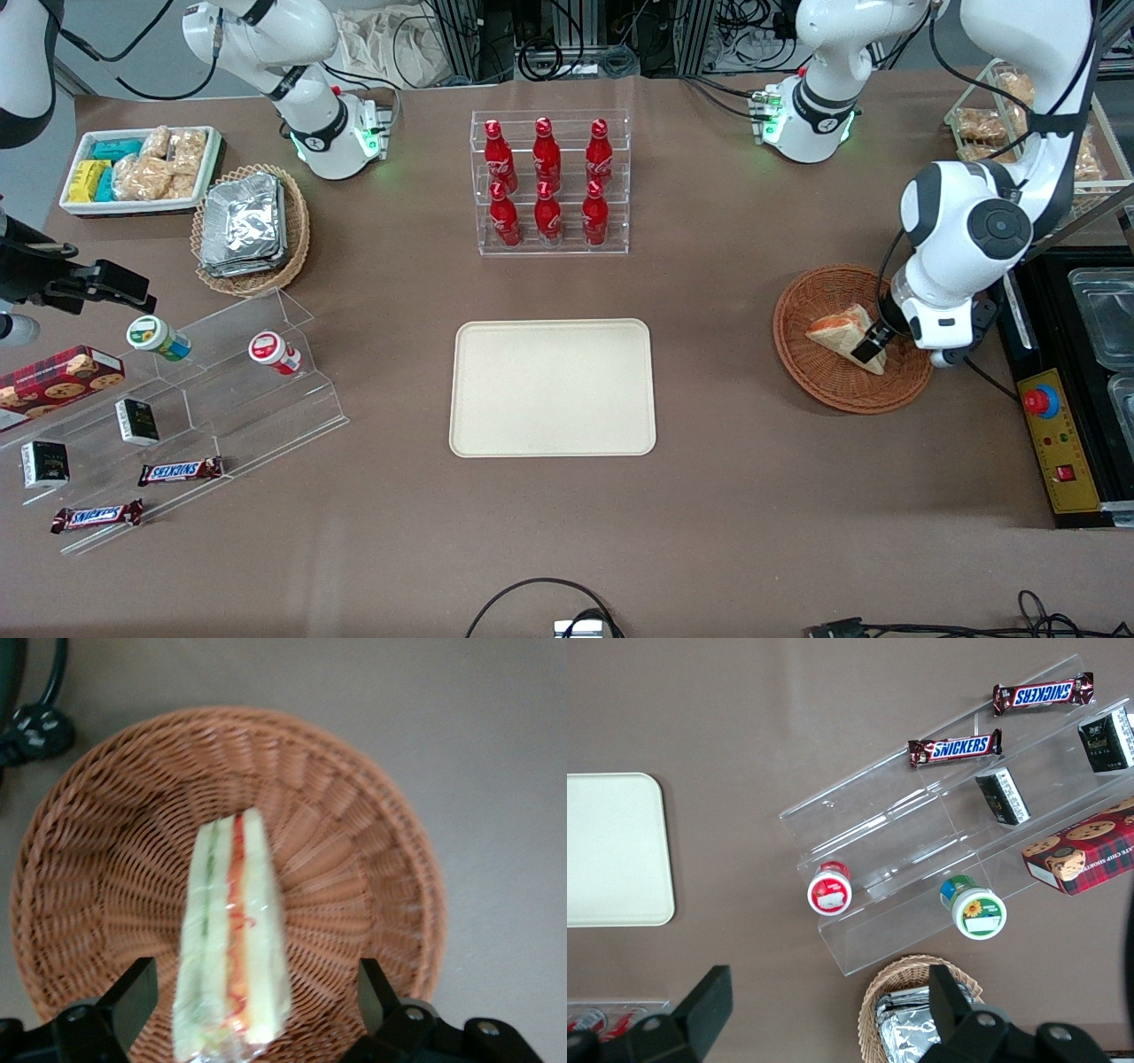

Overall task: Place sandwich from basket to tray
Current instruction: 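Lower the open left gripper over the wrapped sandwich in the wicker basket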

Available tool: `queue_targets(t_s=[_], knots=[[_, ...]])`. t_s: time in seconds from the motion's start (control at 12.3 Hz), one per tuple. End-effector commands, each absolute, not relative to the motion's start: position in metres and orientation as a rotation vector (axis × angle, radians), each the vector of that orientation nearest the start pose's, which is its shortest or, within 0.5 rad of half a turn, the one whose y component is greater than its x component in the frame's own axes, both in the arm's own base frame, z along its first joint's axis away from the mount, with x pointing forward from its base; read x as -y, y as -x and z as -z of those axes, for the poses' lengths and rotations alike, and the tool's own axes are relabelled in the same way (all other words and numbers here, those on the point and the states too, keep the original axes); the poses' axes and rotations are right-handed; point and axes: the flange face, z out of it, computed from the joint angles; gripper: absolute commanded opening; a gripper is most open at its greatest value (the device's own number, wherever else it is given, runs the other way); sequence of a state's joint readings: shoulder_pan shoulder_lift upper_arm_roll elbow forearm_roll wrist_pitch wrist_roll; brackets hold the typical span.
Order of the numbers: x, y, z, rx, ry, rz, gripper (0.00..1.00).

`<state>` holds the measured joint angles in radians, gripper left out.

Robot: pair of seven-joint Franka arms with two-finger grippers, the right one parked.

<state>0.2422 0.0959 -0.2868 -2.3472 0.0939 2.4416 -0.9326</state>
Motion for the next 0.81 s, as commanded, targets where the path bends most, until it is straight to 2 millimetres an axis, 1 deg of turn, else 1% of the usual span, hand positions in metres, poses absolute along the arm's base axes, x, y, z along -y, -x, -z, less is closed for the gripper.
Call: queue_targets(t_s=[0.0,0.24,0.32,0.57,0.65,0.73], knots=[[0.023,-0.483,-0.284,1.257,2.844,0.069,1.00],[0.020,-0.475,-0.263,1.259,2.852,0.057,1.00],[0.020,-0.476,-0.258,1.263,2.857,0.056,1.00],[0.018,-0.477,-0.233,1.278,2.869,0.029,1.00],[0.015,-0.480,-0.229,1.294,2.869,0.028,0.88],[0.008,-0.481,-0.229,1.297,2.870,0.037,0.51]])
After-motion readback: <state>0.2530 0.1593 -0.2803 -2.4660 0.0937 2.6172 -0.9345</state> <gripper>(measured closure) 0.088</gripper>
